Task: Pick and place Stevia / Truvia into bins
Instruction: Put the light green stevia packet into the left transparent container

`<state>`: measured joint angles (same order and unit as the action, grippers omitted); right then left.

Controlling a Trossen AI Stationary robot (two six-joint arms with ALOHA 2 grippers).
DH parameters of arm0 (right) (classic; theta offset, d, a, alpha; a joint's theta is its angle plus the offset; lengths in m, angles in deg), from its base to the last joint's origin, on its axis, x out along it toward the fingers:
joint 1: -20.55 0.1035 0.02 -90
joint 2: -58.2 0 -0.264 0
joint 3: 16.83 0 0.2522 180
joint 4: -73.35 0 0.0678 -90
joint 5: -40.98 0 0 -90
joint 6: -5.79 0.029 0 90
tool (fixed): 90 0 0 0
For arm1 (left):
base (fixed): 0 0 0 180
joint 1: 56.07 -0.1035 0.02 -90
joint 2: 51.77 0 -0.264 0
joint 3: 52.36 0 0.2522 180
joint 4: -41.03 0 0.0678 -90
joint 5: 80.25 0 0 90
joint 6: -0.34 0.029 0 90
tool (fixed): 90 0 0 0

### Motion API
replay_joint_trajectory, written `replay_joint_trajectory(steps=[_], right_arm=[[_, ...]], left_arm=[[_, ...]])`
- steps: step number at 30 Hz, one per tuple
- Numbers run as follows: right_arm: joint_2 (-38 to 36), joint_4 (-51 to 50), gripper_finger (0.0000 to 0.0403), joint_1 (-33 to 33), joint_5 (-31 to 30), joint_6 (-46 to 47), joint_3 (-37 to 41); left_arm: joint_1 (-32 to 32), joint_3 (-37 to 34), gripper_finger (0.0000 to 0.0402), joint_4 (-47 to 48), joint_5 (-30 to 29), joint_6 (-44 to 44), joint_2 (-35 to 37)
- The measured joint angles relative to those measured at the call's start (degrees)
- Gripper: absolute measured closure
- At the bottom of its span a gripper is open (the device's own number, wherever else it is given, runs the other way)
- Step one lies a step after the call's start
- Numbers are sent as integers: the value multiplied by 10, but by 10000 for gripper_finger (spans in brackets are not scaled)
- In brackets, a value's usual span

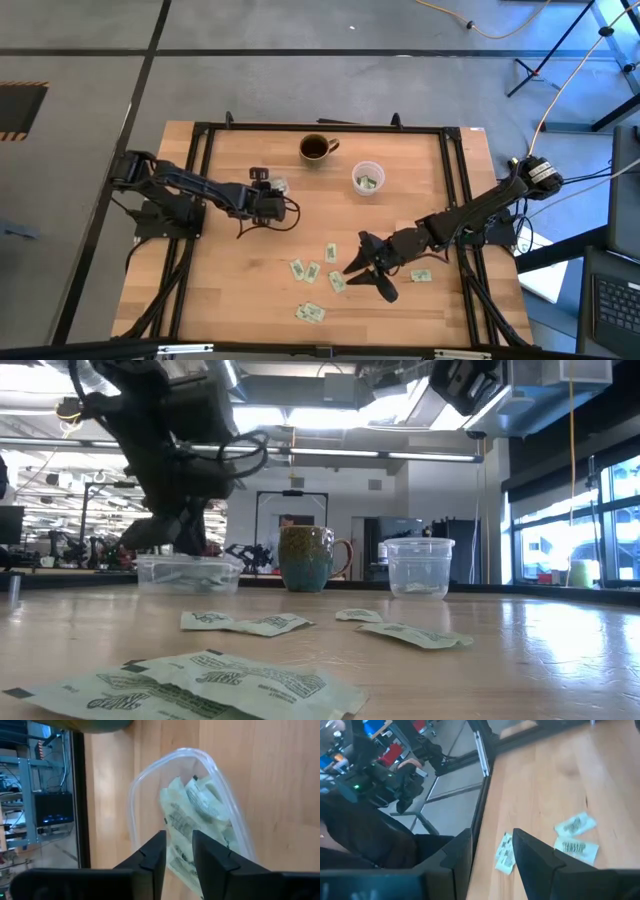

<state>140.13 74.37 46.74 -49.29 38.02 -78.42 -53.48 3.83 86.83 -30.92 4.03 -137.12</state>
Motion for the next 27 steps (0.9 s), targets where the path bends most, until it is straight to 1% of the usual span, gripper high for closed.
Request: replay_joint_trajectory(steps=[4, 8, 10, 14, 17, 20, 22, 27], right_arm=[[-12, -71, 257, 0, 0, 62, 0], [-24, -190, 258, 1, -1, 153, 0], [-30, -273, 262, 7, -1, 213, 0], [-31, -430, 276, 33, 0, 341, 0], [-23, -501, 287, 59, 0, 432, 0], [-17, -541, 297, 88, 0, 489, 0], [-9, -561, 303, 107, 0, 517, 0], [21, -557, 309, 133, 0, 531, 1]], left_arm=[[0, 14, 308, 23, 15, 0, 11], [1, 20, 310, 24, 42, -5, 33], [1, 20, 310, 20, 77, -17, 48], [1, 20, 308, 3, 169, -44, 77], [1, 20, 310, -26, 244, -60, 94], [1, 20, 313, -66, 302, -61, 100], [2, 20, 313, -95, 324, -61, 101], [3, 21, 311, -113, 331, -55, 101]])
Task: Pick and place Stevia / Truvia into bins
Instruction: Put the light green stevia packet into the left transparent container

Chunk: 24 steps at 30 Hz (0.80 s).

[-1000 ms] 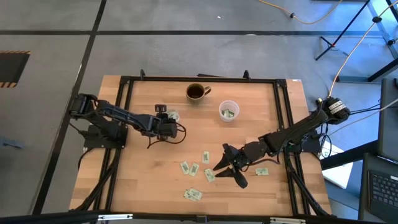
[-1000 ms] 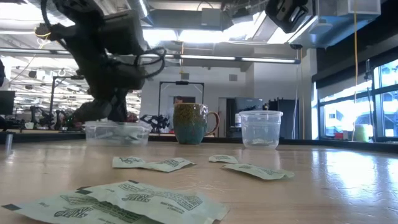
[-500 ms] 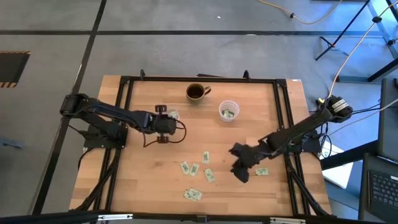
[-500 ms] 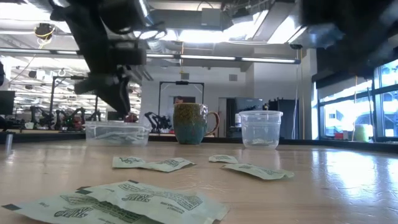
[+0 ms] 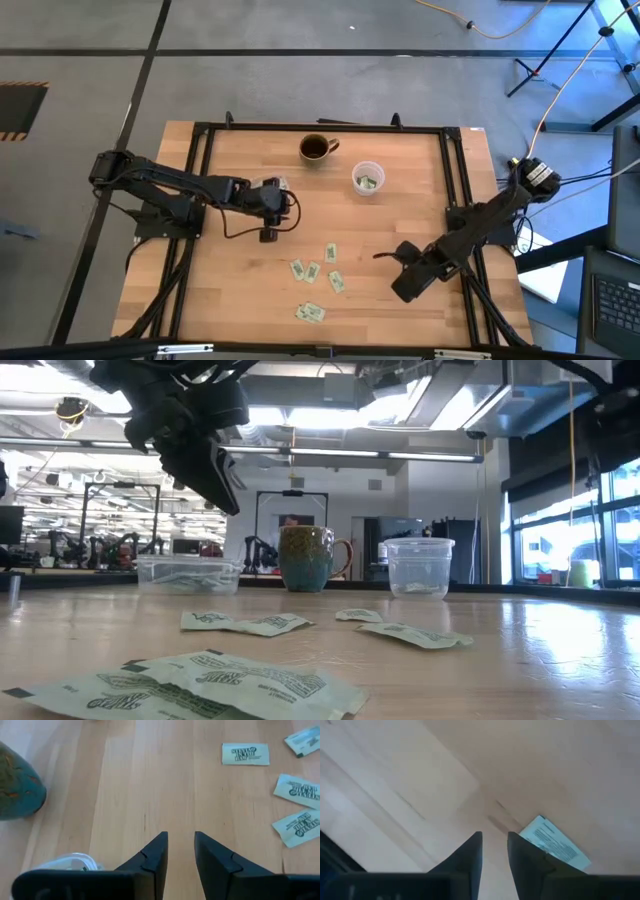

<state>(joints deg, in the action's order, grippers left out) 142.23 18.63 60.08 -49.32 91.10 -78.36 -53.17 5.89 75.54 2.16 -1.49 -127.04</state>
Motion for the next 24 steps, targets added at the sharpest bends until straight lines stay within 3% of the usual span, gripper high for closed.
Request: replay_joint_trajectory(steps=[13, 24], right_arm=[[91, -18, 309, 1, 4, 21, 0], [114, -32, 309, 1, 15, 47, -3]], left_arm=[[0, 0, 315, 4, -2, 1, 0], [0, 0, 316, 4, -2, 0, 0]])
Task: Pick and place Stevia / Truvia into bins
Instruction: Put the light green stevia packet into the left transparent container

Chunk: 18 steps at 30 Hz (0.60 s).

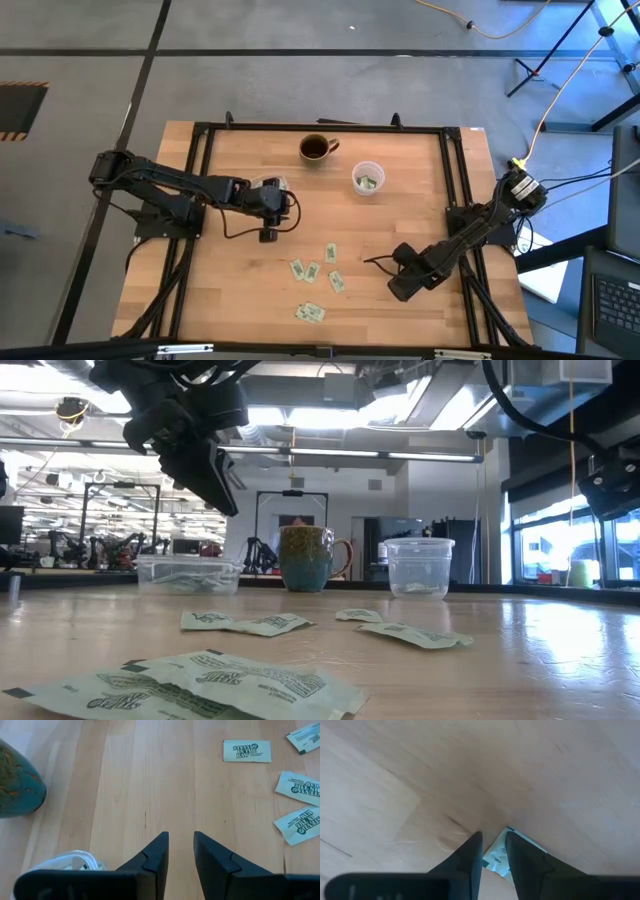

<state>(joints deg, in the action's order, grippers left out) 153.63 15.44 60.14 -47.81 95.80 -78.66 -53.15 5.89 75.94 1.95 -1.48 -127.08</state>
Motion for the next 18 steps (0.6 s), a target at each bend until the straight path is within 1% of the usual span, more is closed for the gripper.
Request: replay_joint_trajectory(steps=[18], right_arm=[[5, -2, 311, 0, 3, 4, 1]], left_arm=[[0, 0, 321, 0, 0, 0, 0]])
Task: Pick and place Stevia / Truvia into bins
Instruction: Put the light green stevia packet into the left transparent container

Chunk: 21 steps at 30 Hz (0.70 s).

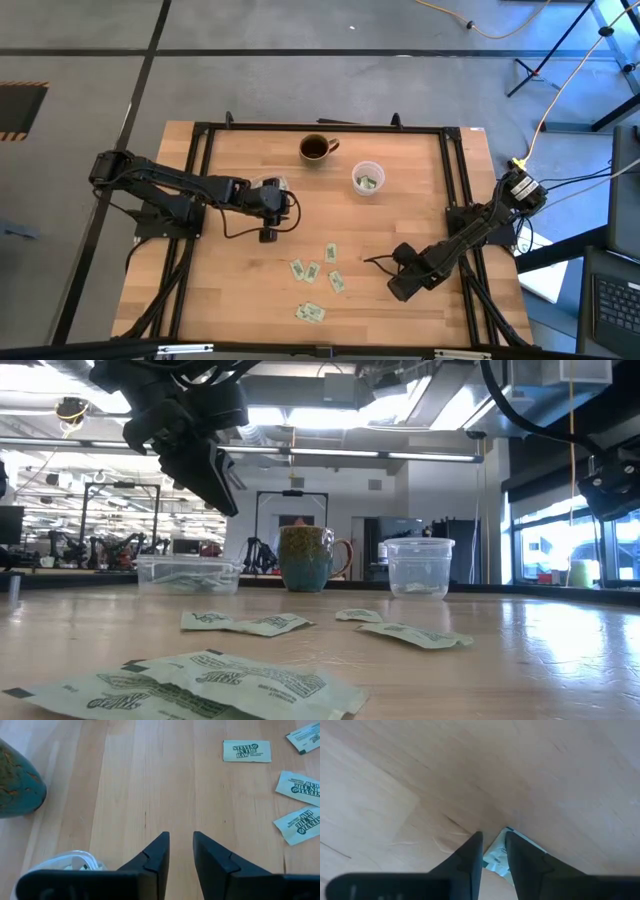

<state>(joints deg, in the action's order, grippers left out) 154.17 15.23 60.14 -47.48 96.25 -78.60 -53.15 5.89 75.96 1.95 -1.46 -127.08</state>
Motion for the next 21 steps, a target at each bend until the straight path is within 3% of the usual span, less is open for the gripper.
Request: replay_joint_trajectory(steps=[15, 21], right_arm=[[0, -7, 395, 0, 0, 0, 1], [0, -9, 399, 0, 0, 0, -1]], left_arm=[[0, 0, 324, 0, 0, 0, 0], [0, 0, 323, 0, 0, 0, 0]])
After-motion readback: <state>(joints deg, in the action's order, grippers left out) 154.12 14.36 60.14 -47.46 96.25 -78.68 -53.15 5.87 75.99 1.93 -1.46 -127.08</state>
